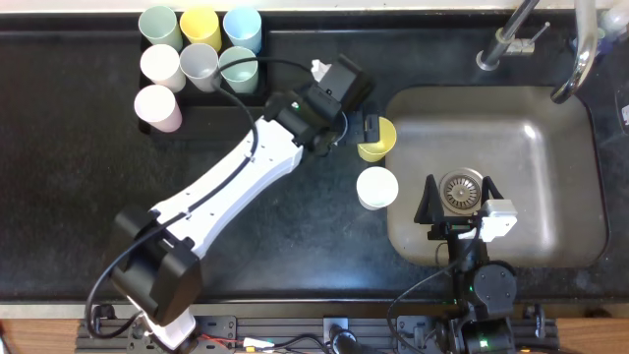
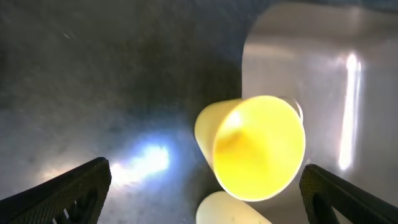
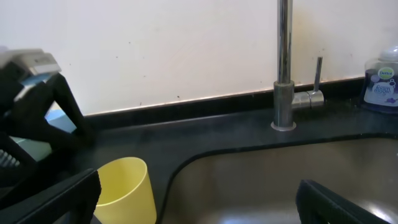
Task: Store Cups
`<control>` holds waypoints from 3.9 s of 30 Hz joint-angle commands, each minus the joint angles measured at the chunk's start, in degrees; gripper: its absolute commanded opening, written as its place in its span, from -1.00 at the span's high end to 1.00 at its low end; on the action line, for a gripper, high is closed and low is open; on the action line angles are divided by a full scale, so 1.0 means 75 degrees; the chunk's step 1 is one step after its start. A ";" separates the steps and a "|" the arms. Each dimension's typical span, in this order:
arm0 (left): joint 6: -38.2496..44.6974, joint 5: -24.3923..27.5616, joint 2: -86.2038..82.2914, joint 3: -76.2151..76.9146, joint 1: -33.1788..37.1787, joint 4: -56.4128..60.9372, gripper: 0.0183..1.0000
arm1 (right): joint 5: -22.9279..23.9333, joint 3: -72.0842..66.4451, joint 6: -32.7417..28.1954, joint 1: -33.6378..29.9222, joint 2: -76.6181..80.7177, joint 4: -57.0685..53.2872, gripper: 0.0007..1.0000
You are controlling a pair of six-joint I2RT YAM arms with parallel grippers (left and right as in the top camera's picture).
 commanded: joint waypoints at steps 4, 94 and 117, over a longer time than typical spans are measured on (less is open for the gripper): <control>-0.0195 0.0446 0.0393 0.0085 -0.0111 -0.0050 -1.00 | -0.0052 -0.0099 0.0035 -0.0050 -0.0055 0.0038 -1.00; -0.1224 -0.0880 0.0329 0.0227 0.5115 -0.2535 0.96 | -0.0050 -0.0099 0.0035 -0.0050 -0.0055 0.0038 -1.00; -0.1157 -0.0909 -0.0114 0.0227 0.5100 -0.2669 -1.00 | -0.0052 -0.0099 0.0035 -0.0050 -0.0055 0.0038 -0.99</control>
